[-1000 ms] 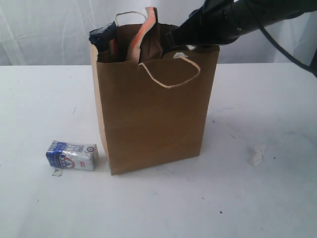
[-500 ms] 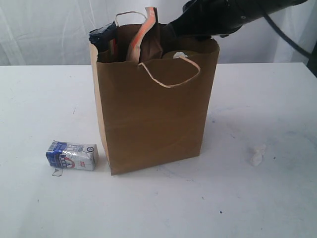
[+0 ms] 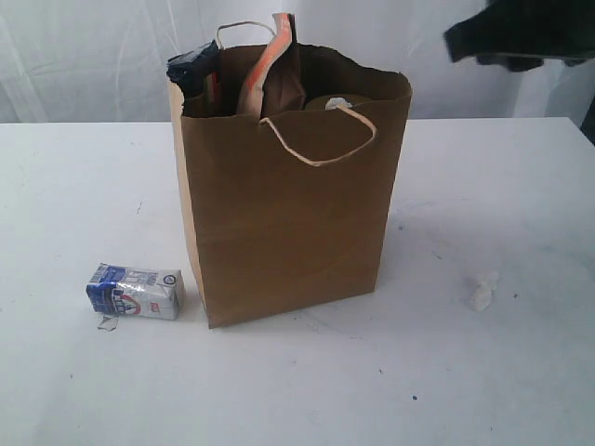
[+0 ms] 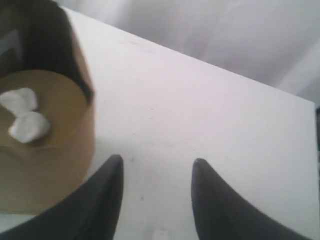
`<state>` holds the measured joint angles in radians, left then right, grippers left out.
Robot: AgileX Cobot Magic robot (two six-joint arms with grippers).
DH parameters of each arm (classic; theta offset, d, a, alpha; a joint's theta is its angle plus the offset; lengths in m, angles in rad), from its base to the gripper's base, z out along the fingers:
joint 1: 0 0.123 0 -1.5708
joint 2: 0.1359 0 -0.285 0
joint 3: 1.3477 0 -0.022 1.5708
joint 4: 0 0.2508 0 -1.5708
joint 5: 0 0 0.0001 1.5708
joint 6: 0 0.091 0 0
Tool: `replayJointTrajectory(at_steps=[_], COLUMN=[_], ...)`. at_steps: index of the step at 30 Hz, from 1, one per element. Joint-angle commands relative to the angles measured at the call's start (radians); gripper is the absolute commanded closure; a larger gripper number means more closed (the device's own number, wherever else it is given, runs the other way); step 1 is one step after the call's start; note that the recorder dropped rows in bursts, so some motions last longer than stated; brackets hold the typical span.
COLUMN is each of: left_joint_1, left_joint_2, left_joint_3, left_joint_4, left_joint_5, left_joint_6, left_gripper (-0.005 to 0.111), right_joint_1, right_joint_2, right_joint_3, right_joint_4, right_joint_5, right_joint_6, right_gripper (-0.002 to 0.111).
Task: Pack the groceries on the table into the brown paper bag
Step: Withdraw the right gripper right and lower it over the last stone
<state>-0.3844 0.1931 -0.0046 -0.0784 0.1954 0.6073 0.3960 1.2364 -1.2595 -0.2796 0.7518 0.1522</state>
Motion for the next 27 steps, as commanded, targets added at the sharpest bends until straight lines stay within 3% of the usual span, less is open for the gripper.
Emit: replayJointTrajectory(at_steps=[1,14,27], left_joint_1=[0.002,0.002,0.002], left_joint_2=[-0.007,-0.007,-0.007], left_joint_3=[0.005,0.005,0.005], left_joint_4=[-0.003,-0.003,-0.003], left_joint_5=[-0.001,-0.001,-0.001], left_joint_6=[-0.006,-0.006,-0.006], left_gripper=[0.107,0.107,0.107], right_joint_1=[-0.083,-0.287,-0.294], right_joint_2=[-0.114,-0.206,0.246], right_joint_3=[0.048,0.228,0.284], right_joint_4=[-0.058,-0.060,0.149], right_joint_5=[0.016,0.022,-0.067], right_joint_6=[0.044,0.186,0.112], right_gripper=[0.066,0.066,0.066])
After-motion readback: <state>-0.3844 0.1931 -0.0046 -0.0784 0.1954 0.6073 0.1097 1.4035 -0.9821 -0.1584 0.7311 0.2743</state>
